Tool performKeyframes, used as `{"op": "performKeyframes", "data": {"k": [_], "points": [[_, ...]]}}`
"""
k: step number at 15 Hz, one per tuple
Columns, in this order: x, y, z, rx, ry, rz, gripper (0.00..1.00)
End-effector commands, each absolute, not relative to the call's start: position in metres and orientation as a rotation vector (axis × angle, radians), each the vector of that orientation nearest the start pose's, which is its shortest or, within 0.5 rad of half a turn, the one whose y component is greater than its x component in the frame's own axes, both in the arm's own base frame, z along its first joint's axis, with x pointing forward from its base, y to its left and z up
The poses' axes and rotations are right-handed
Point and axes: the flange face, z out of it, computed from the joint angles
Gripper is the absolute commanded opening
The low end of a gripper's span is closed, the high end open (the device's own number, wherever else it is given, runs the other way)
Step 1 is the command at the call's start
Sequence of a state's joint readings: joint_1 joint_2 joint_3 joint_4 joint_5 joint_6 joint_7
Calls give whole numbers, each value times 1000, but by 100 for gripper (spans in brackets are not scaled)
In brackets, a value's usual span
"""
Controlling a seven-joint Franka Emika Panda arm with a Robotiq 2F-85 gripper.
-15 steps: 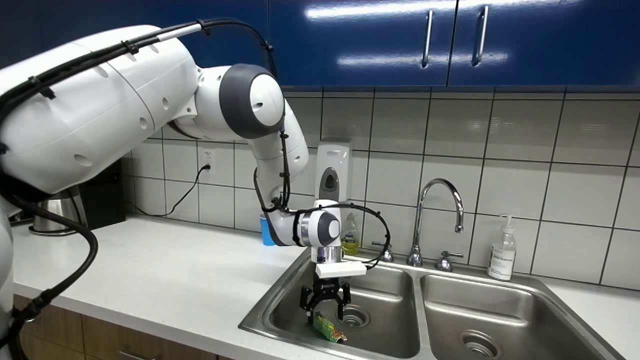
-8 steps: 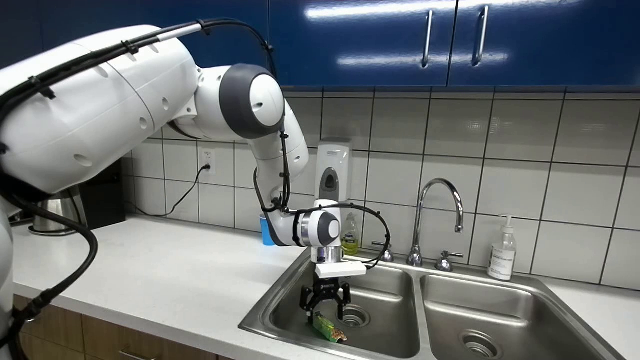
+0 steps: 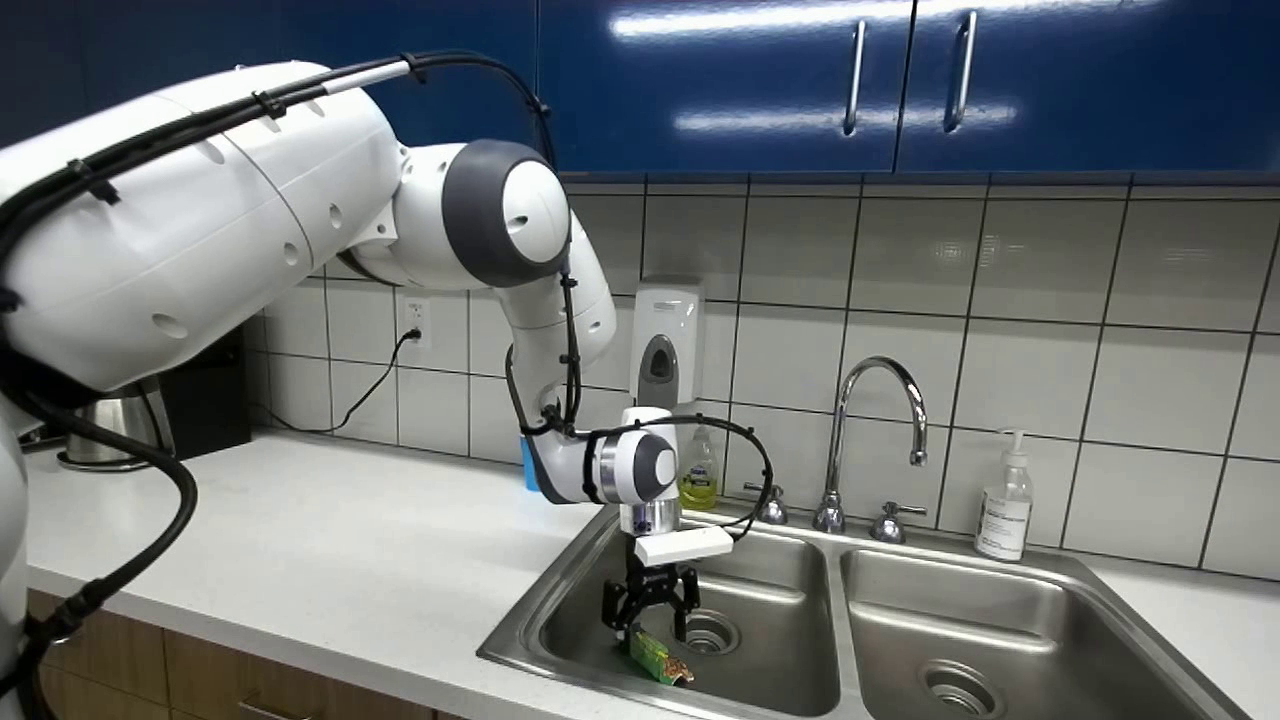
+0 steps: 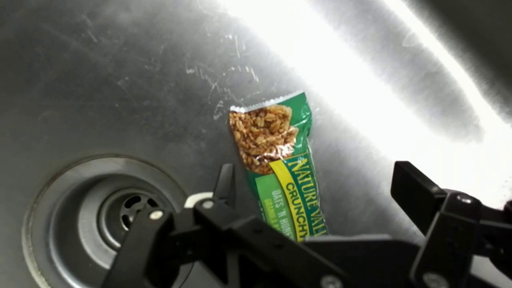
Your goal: Remove the green packet out of the sink
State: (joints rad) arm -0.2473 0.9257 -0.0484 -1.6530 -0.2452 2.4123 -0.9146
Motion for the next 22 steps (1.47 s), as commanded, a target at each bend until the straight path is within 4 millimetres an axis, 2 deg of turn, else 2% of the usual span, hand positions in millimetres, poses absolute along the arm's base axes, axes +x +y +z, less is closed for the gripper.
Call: {"op": "performKeyframes", "data": {"k": [1, 8, 14, 22], "points": [[623, -191, 57, -2888, -1358, 304, 100], [625, -188, 51, -2846, -1418, 246, 100], [626, -185, 51, -2821, -1391, 185, 100], [625, -183, 49, -2784, -1431, 186, 100]]}}
